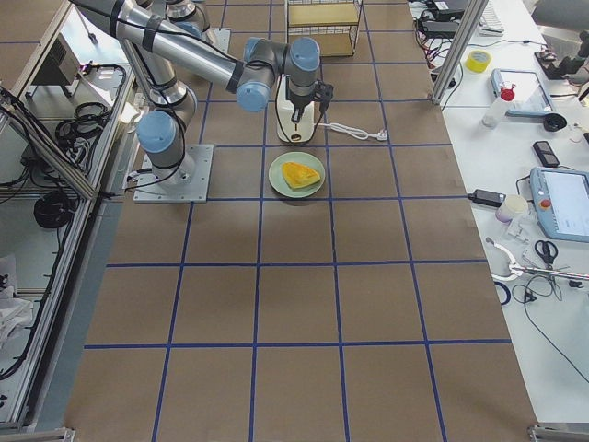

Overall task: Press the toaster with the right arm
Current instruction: 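Press the toaster lever down with the right gripper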

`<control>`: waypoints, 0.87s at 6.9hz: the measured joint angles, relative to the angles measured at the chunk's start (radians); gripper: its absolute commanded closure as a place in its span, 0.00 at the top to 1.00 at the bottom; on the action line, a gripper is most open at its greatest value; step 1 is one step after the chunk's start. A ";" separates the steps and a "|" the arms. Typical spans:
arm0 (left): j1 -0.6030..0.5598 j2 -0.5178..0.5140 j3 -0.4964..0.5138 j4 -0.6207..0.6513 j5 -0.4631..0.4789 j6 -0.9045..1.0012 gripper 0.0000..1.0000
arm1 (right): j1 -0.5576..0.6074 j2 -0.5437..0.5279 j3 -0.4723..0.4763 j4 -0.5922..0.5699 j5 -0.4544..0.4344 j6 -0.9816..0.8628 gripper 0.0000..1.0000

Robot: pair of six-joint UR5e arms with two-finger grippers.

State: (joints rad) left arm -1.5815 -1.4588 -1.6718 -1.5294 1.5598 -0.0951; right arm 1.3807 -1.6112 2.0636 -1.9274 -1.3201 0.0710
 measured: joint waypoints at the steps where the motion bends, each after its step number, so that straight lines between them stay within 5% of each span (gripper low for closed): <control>1: 0.000 0.000 0.000 0.000 -0.001 0.000 1.00 | 0.000 -0.001 0.001 0.015 -0.003 0.003 0.00; 6: 0.000 0.000 0.000 0.000 0.000 0.000 1.00 | -0.016 0.022 0.004 0.029 0.001 -0.006 0.00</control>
State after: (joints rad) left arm -1.5815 -1.4588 -1.6720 -1.5294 1.5595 -0.0951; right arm 1.3645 -1.5888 2.0672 -1.8979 -1.3189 0.0655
